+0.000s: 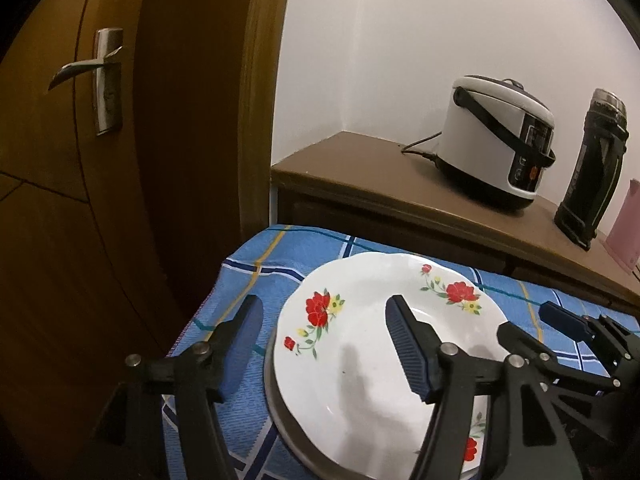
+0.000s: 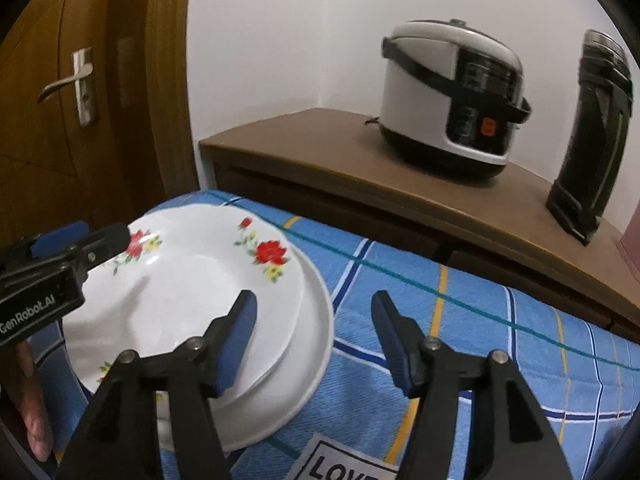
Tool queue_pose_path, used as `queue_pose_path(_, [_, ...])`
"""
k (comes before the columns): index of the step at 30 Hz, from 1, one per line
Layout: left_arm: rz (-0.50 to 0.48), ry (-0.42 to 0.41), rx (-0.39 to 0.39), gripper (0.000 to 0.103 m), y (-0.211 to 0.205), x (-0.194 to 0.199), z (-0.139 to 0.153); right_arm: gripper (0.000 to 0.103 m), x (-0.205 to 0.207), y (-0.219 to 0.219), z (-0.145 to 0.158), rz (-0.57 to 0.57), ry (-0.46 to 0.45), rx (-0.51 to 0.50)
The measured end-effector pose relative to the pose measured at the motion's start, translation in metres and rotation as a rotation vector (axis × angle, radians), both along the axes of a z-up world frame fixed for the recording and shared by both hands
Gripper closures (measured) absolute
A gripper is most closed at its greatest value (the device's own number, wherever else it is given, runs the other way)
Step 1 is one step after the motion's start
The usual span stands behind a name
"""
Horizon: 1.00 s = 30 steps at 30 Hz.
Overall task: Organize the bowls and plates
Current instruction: 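Open both grippers and withdraw them from the red-flower plate, then move both grippers to the pink plastic bowl and close on its rim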
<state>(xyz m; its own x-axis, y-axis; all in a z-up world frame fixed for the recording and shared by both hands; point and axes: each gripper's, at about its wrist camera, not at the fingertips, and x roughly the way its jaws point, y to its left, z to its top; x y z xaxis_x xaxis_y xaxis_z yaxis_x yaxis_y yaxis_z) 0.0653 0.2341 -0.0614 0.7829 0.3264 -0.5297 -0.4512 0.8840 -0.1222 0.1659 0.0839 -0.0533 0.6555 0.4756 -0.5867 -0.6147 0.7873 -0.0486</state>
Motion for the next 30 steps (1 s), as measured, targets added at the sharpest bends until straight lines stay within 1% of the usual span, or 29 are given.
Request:
queue_pose_path(3, [0.008, 0.005, -0.018, 0.036, 0.004, 0.001, -0.001, 0.039, -0.003, 0.004, 0.000, -0.003, -0.015, -0.018])
queue_pose_path(6, [0.010, 0.005, -0.010, 0.036, 0.002, 0.000, -0.001, 0.037, -0.009, 0.007, 0.002, -0.006, -0.031, -0.033])
queue_pose_path(8, [0.007, 0.011, -0.003, 0.036, 0.001, 0.001, -0.002, 0.036, -0.015, 0.010, 0.008, -0.004, -0.049, -0.053])
queue_pose_path(10, [0.008, 0.012, 0.003, 0.036, 0.000, 0.001, -0.002, 0.035, -0.025, 0.009, 0.018, -0.013, -0.080, -0.051])
queue_pose_path(12, [0.012, 0.011, 0.006, 0.036, -0.001, 0.001, -0.002, 0.034, -0.036, 0.005, 0.029, -0.006, -0.085, -0.038])
queue_pose_path(18, [0.019, -0.003, 0.027, 0.036, -0.006, 0.000, 0.001, 0.034, -0.085, -0.017, 0.058, 0.099, -0.011, 0.041])
queue_pose_path(20, [0.036, -0.026, 0.048, 0.036, -0.012, -0.006, 0.006, 0.037, -0.107, -0.033, 0.070, 0.134, -0.017, 0.069])
queue_pose_path(21, [0.030, -0.042, 0.053, 0.036, -0.018, -0.011, 0.010, 0.038, -0.117, -0.043, 0.076, 0.139, -0.037, 0.076])
queue_pose_path(23, [-0.027, -0.070, 0.051, 0.036, -0.038, -0.021, 0.017, 0.038, -0.135, -0.070, 0.087, 0.133, -0.085, 0.097])
queue_pose_path(24, [-0.052, -0.073, 0.051, 0.036, -0.047, -0.023, 0.019, 0.038, -0.141, -0.086, 0.091, 0.123, -0.100, 0.114])
queue_pose_path(26, [-0.133, -0.066, 0.062, 0.036, -0.076, -0.026, 0.022, 0.039, -0.153, -0.124, 0.092, 0.075, -0.124, 0.138])
queue_pose_path(27, [-0.176, -0.062, 0.063, 0.036, -0.091, -0.028, 0.023, 0.042, -0.155, -0.137, 0.090, 0.054, -0.127, 0.142])
queue_pose_path(30, [-0.339, -0.061, 0.035, 0.036, -0.139, -0.032, 0.025, 0.050, -0.155, -0.193, 0.077, -0.065, -0.109, 0.134])
